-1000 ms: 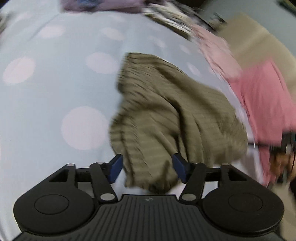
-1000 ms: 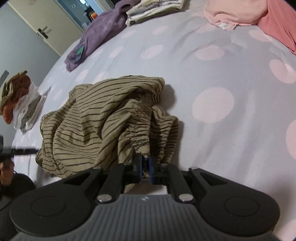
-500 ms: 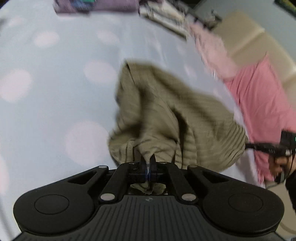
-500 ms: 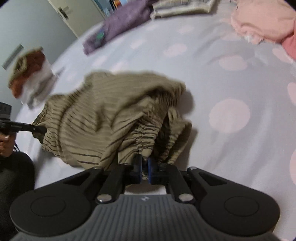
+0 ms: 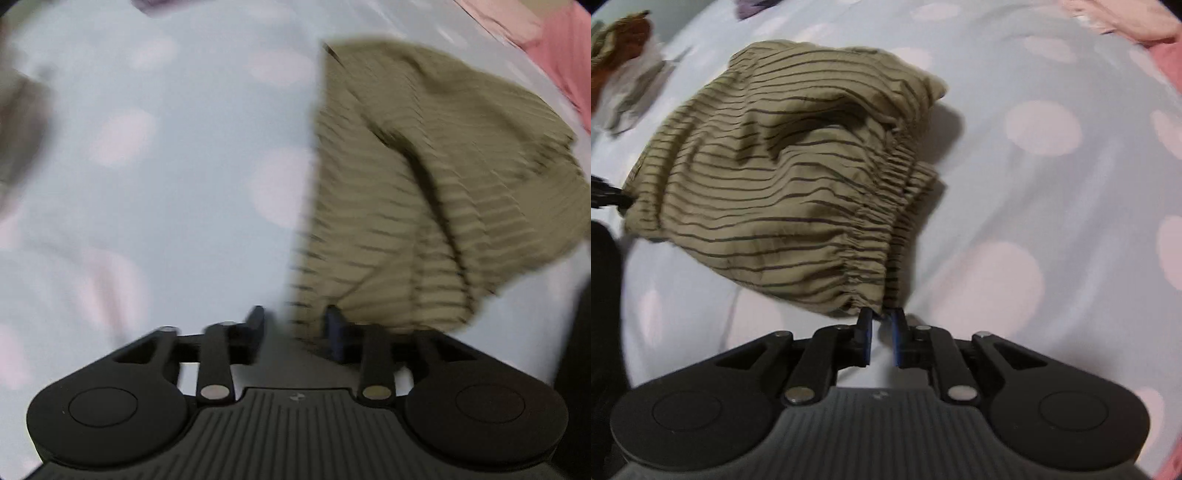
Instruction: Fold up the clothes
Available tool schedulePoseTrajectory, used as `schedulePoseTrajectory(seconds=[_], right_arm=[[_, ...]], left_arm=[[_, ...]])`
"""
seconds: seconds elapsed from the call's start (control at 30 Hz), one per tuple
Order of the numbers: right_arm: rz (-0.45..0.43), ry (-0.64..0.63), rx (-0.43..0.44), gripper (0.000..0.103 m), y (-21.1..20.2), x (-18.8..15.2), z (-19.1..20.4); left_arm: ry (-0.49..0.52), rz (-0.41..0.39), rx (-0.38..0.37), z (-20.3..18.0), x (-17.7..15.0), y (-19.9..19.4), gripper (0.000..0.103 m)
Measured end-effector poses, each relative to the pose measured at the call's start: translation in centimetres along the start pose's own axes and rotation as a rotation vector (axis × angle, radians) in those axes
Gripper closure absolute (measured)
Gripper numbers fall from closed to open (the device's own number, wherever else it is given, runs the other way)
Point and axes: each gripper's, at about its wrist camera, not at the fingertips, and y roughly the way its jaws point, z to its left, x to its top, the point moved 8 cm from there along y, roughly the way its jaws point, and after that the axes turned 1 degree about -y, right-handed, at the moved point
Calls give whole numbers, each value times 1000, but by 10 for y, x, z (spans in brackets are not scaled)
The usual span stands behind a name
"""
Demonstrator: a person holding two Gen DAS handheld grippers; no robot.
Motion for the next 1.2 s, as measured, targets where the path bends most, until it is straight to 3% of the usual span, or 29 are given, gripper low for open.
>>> schedulePoseTrajectory(seconds=[0.03,0.1,0.27,0.43,0.57,0.67,0.8,1.07,1.2], right_arm=[[-28,5,-25,77,-8,3,4],[-114,16,-52,74,-32,11,16],[-269,88,10,67,-63,26,65],[-314,95,129,67,-46,12,118],[-332,26,82,67,-39,1,138],[-346,31,140,67,-39,3,139],[-351,84,189,67,-37,4,131],[-329,96,229,67,-35,2,132],[-316,100,232,67,-34,2,131]], left_arm=[[-15,-38,27,1,2,-10,62],[-46,-107,40,2,4,-30,64],[-67,-229,-207,-40,8,-53,64],[-7,-129,-282,-69,-2,-11,70],[0,-71,-299,-73,-7,7,72],[7,-72,-333,-72,-8,5,103],[-45,-136,-350,-48,-6,-24,103],[-184,-139,-231,13,-34,-36,103],[-67,-15,-266,-17,-50,-25,100]])
